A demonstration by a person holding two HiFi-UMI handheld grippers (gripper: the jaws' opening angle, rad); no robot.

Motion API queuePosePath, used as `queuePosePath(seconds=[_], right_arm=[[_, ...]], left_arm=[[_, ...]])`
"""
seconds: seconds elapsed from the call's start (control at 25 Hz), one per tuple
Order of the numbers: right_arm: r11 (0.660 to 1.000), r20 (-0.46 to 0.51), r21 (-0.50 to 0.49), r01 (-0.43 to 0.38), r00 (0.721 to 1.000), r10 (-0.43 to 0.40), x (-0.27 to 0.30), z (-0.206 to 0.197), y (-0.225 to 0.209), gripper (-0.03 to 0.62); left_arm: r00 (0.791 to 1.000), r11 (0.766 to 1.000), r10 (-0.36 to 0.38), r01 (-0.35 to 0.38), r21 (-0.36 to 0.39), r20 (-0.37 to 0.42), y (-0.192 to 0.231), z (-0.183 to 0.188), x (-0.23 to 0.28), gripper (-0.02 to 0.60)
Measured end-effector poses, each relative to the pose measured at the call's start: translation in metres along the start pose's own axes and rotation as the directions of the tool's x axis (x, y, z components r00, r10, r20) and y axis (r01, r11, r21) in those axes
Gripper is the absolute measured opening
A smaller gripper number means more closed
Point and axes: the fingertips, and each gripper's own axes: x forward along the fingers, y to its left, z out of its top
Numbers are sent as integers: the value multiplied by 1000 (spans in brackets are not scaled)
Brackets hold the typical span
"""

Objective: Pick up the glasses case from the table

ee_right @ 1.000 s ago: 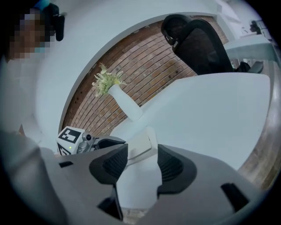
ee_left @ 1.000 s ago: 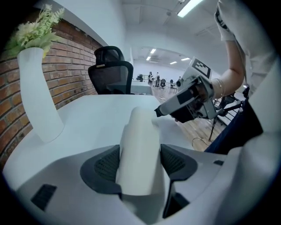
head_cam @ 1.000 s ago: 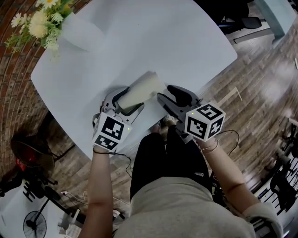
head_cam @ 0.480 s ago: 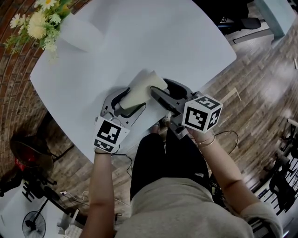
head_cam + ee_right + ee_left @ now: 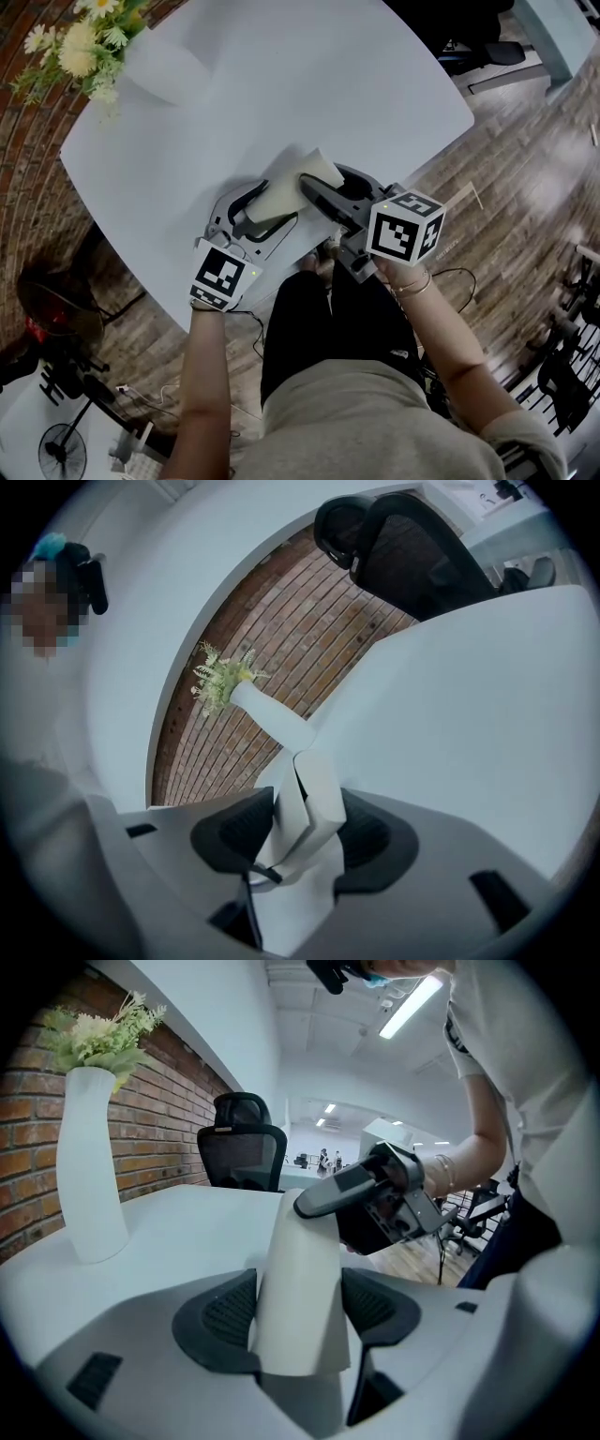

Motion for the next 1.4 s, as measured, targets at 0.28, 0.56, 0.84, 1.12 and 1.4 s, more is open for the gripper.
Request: queuePosePath(seconds=[0.28, 0.56, 0.84, 1.12, 1.4], right_arm=[[1000, 14, 18, -24, 1000, 24, -9, 0, 7, 177], [998, 53, 54, -39, 998, 37, -23, 8, 23, 146], [1000, 84, 10, -15, 996, 14, -36, 23, 37, 140], [998, 157, -21, -63, 985, 65, -52, 46, 75, 140], [989, 219, -72, -127, 966, 140, -71, 66, 120, 138]], left_arm=[[999, 999, 21, -20, 33, -31, -4, 0, 2, 285], [998, 998, 55, -55, 6, -32, -10, 13, -6, 285], [991, 985, 127, -122, -124, 33, -6, 38, -27, 285], [961, 921, 213, -136, -366, 178, -2, 73, -64, 258], [915, 830, 297, -106, -548, 273, 0, 101, -110, 112]])
